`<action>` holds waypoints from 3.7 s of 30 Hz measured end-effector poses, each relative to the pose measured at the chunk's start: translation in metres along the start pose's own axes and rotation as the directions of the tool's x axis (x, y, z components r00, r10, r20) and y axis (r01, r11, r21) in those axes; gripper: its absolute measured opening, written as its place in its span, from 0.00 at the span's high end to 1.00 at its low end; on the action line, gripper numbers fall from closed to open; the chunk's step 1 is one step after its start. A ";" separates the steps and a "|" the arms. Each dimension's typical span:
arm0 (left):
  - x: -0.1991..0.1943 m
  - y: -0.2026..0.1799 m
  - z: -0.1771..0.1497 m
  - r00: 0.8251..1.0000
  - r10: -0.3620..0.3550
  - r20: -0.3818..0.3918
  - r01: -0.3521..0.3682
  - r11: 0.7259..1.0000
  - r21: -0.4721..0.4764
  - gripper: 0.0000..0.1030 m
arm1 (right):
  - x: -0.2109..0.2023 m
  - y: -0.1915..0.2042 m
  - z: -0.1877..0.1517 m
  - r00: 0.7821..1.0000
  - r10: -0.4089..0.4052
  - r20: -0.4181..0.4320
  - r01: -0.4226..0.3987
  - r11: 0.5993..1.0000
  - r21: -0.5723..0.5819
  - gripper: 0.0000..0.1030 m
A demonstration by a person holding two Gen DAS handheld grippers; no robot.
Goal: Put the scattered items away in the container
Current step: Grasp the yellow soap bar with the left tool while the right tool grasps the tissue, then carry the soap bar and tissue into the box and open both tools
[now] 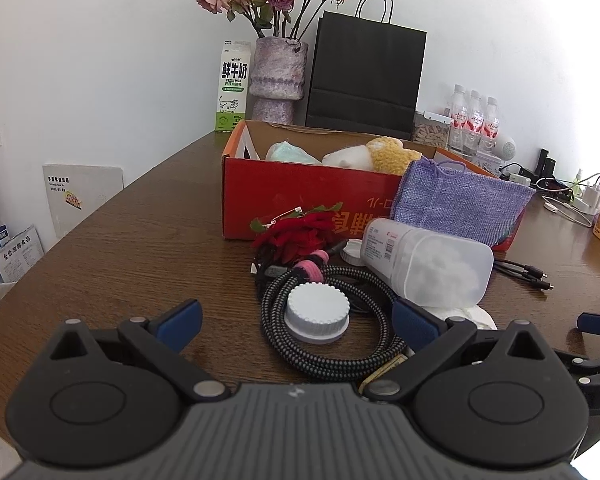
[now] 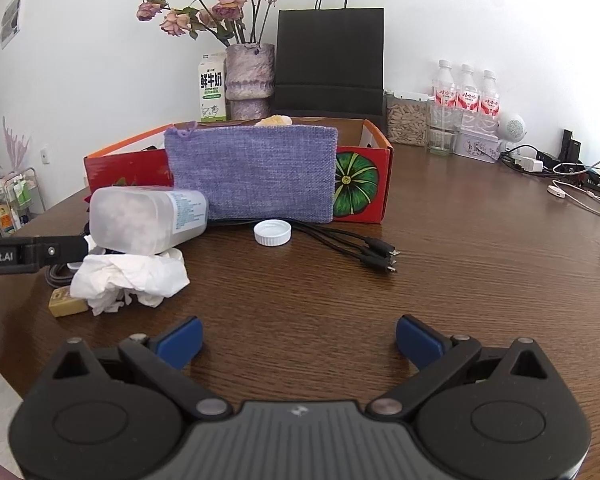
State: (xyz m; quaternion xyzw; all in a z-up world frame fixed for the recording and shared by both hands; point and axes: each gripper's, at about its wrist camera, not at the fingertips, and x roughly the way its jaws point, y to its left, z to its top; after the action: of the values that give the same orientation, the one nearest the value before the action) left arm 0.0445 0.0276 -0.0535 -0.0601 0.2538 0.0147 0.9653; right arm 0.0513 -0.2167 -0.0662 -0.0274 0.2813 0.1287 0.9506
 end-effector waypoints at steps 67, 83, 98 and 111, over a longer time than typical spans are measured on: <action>-0.016 -0.041 -0.006 0.988 0.017 -0.155 -0.006 0.997 0.073 0.50 | -0.025 0.019 0.004 0.967 0.254 0.013 -0.254 0.967 0.005 0.78; -0.025 -0.030 -0.007 0.990 -0.012 -0.142 0.018 0.999 0.041 0.65 | -0.025 0.022 0.004 0.968 0.251 0.009 -0.251 0.968 0.002 0.78; -0.046 -0.026 0.010 0.997 -0.068 0.028 0.066 0.994 0.082 0.65 | -0.029 0.019 0.014 0.969 0.242 0.054 -0.241 0.970 -0.021 0.78; -0.013 -0.022 0.089 0.980 -0.075 0.185 0.068 0.997 0.042 0.65 | -0.021 0.010 0.101 0.951 0.197 0.239 -0.186 0.980 -0.067 0.77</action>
State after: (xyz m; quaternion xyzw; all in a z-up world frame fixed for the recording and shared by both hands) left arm 0.0780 0.0170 0.0316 -0.0504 0.1603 -0.0190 0.9856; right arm 0.0854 -0.1995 0.0299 -0.0048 0.1603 0.2290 0.9601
